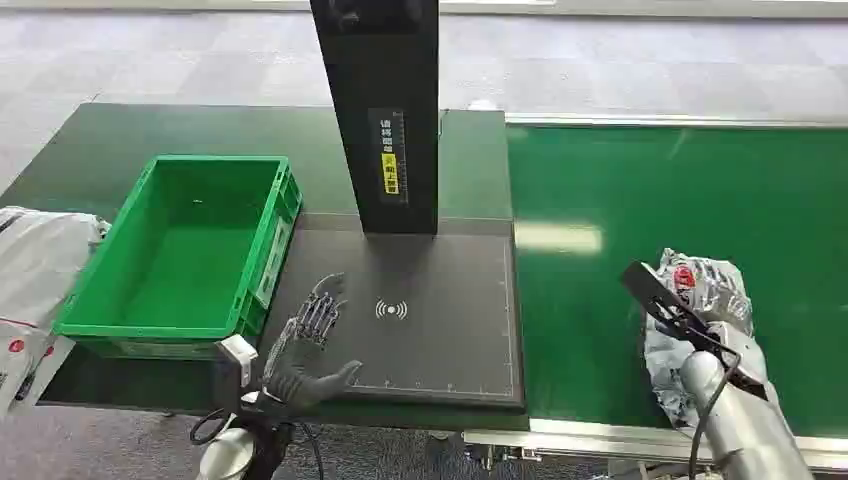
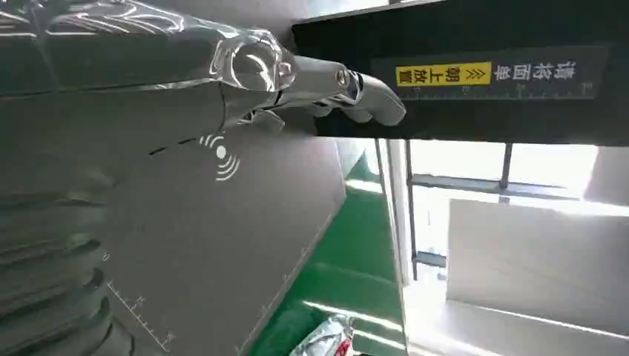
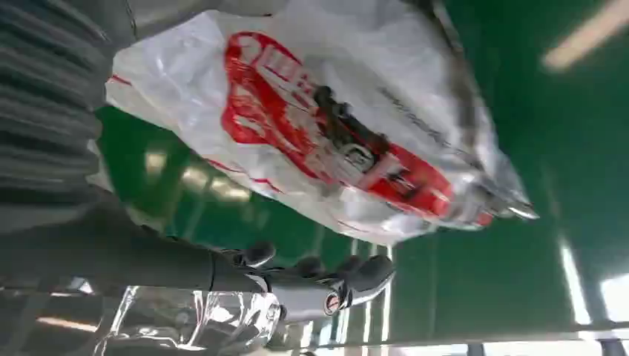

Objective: Moved the parcel from conveyor to table for the left to box.

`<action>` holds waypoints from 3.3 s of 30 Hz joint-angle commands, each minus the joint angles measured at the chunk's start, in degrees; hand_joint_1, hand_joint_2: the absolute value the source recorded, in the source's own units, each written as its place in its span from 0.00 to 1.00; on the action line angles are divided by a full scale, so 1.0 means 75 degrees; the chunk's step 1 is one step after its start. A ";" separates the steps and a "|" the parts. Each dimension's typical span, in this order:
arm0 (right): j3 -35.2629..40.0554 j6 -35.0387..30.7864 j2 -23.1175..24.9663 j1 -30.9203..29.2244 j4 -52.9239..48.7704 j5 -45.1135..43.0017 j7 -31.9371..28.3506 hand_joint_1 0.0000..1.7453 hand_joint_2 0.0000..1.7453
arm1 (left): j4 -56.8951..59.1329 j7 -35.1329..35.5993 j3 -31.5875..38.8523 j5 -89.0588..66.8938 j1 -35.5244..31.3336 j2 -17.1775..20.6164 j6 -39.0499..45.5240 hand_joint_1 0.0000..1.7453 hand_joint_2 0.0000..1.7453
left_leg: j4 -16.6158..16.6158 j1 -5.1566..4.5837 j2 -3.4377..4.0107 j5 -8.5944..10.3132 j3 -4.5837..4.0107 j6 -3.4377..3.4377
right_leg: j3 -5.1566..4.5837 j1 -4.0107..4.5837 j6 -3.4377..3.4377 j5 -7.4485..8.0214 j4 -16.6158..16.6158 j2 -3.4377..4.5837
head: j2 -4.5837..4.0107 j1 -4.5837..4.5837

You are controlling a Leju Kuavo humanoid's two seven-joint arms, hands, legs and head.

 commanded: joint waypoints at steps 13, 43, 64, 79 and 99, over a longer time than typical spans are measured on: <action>0.0299 0.1463 0.0143 0.0402 0.1174 0.1612 0.1012 1.00 1.00 | 0.0080 0.0129 -0.0086 0.0094 0.0028 0.0256 0.0224 0.00 1.00 | -0.0014 0.0007 0.0001 -0.0001 0.0026 0.0001 | 0.0032 0.0008 0.0001 0.0000 -0.0021 -0.0002 | 0.0000 0.0000; -0.1170 -0.2336 0.0849 0.0768 -0.2974 0.0402 -0.1763 1.00 1.00 | -0.0370 0.0001 -0.0060 -0.0091 0.0283 0.0145 0.0390 0.00 1.00 | 0.0008 -0.0001 0.0025 -0.0010 0.0000 0.0008 | 0.0002 0.0001 0.0004 0.0002 -0.0009 0.0023 | 0.0000 0.0000; 0.5727 0.1738 0.1590 -0.2421 -0.0518 -0.1522 -0.4516 1.00 1.00 | 0.0341 -0.0852 0.0002 0.0927 -0.0471 0.0137 0.1145 0.00 1.00 | 0.0001 0.0008 0.0070 -0.0003 0.0010 0.0008 | 0.0002 0.0008 0.0003 0.0014 -0.0007 0.0065 | 0.0003 0.0003; 0.7662 0.1861 0.3044 -0.3819 0.2532 -0.0859 -0.5516 1.00 1.00 | 0.0373 -0.0620 -0.0087 0.1027 -0.0695 0.0097 0.1080 0.00 1.00 | 0.0000 0.0008 0.0019 0.0010 0.0005 0.0011 | 0.0009 0.0009 0.0000 0.0006 -0.0007 0.0016 | 0.0000 -0.0003; 0.7099 -0.2067 0.2663 -0.3235 0.2092 -0.0560 -0.4740 0.00 1.00 | 0.0721 -0.0607 -0.0398 0.0978 -0.0927 0.0171 0.0785 0.00 1.00 | 0.0001 0.0010 -0.0017 0.0017 -0.0002 0.0013 | 0.0013 0.0011 0.0002 0.0003 -0.0015 -0.0022 | 0.0000 0.0000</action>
